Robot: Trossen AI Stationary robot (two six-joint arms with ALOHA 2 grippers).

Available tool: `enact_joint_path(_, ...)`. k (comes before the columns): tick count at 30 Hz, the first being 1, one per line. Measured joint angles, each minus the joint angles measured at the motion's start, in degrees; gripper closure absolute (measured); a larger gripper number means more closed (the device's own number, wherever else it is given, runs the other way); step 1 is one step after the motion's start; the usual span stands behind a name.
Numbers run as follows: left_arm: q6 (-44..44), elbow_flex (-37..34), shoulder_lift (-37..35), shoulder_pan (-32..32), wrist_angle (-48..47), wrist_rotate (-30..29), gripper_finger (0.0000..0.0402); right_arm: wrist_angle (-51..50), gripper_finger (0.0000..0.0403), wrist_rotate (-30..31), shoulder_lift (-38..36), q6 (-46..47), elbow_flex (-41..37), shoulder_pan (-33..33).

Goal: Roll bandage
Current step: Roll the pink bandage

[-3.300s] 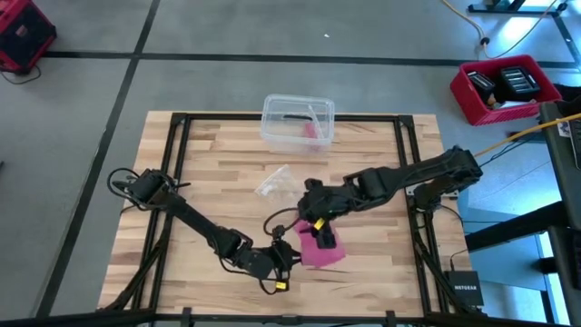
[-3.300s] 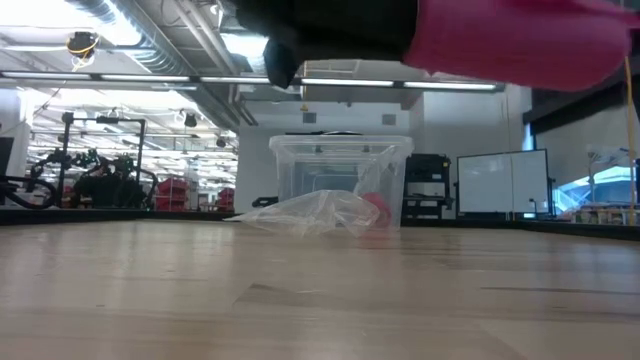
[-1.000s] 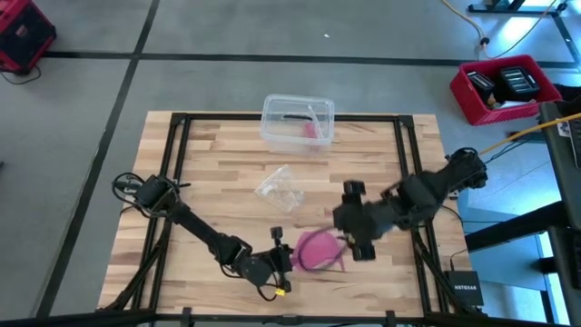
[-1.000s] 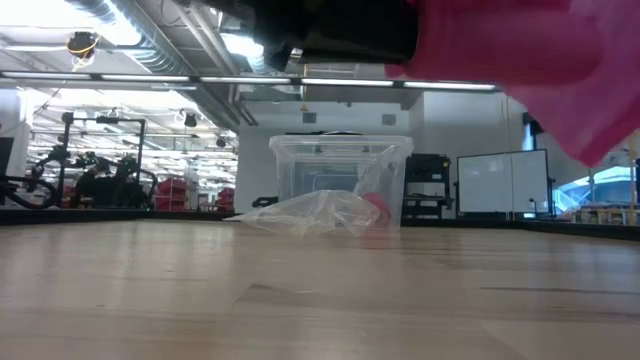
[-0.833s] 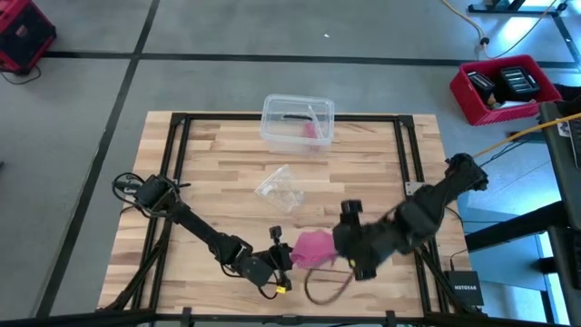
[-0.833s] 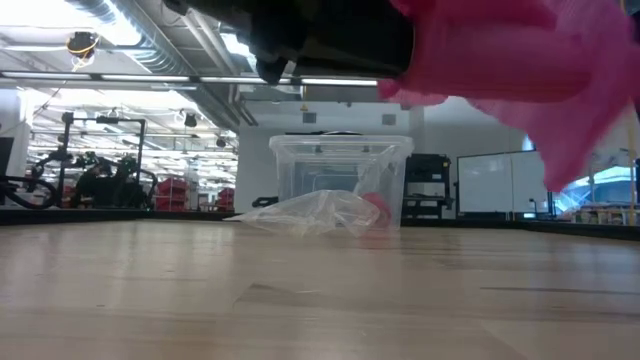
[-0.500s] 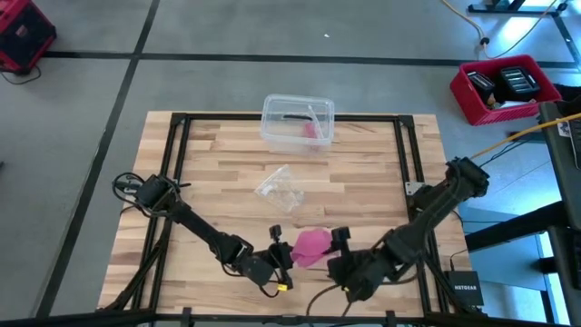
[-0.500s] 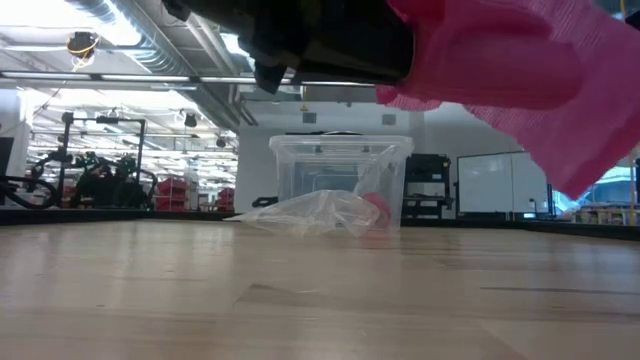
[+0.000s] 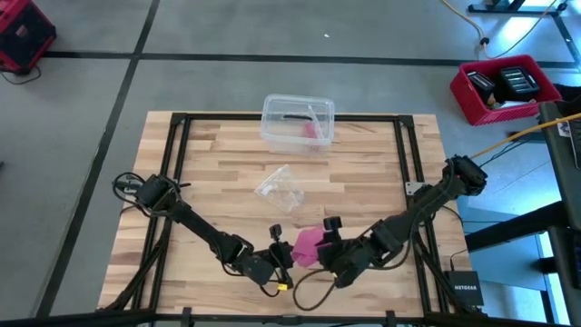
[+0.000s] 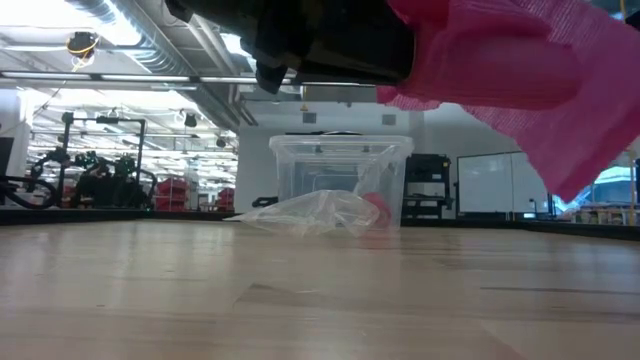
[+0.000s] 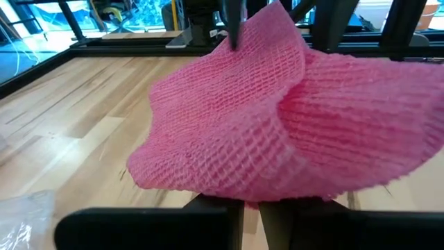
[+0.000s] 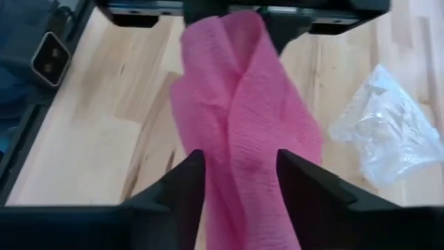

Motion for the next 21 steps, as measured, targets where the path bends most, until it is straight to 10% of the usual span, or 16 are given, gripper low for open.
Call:
enact_joint_path(14,0.7,0.0,0.01,-0.07,0.03,0.0,0.038,-1.51,0.0385,4.45,0.87,-3.22,0.49,-0.07)
enact_joint_path(21,0.38,0.17,0.0,0.0,0.69,-0.72,0.038,-13.1,0.0387,9.07,-0.98,-0.46,9.42,-0.02)
